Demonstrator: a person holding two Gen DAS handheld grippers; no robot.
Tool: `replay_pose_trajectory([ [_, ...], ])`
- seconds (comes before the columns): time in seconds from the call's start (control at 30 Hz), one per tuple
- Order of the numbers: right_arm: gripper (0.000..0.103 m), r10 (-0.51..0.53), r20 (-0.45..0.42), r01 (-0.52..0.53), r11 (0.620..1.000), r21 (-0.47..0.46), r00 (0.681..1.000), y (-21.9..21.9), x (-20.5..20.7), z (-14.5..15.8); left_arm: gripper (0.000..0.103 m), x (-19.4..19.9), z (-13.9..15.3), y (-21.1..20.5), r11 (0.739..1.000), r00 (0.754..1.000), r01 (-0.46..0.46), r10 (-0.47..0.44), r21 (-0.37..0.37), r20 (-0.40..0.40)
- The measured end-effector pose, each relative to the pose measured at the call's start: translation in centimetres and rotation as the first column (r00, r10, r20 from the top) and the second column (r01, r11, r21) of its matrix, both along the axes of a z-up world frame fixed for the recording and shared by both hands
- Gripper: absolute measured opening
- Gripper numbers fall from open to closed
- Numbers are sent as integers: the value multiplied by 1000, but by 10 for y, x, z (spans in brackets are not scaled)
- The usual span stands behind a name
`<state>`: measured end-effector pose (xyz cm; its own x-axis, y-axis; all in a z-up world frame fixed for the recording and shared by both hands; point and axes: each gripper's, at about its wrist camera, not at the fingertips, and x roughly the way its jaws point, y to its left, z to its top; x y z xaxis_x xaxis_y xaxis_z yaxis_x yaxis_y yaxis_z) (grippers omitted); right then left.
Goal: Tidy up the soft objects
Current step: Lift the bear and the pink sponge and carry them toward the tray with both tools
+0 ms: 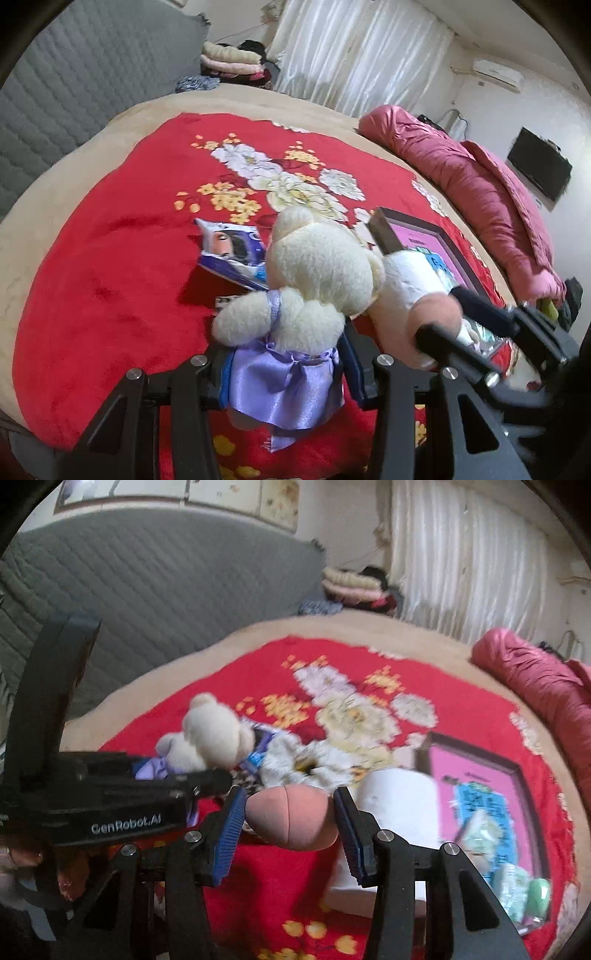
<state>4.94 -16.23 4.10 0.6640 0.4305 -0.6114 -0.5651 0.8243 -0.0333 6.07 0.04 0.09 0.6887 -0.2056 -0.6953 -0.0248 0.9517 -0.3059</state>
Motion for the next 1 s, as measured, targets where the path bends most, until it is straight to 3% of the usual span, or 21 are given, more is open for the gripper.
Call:
replay_pose_trajectory([
  [0.43, 50, -175, 40, 171, 982, 84, 984, -79, -23, 16, 47, -19, 26, -44, 998, 999, 40, -42, 38, 35],
  [1.0, 50, -306, 76, 288, 940, 182, 949, -129, -29, 33, 47, -28, 46, -102, 988, 991, 123, -128, 97, 45],
])
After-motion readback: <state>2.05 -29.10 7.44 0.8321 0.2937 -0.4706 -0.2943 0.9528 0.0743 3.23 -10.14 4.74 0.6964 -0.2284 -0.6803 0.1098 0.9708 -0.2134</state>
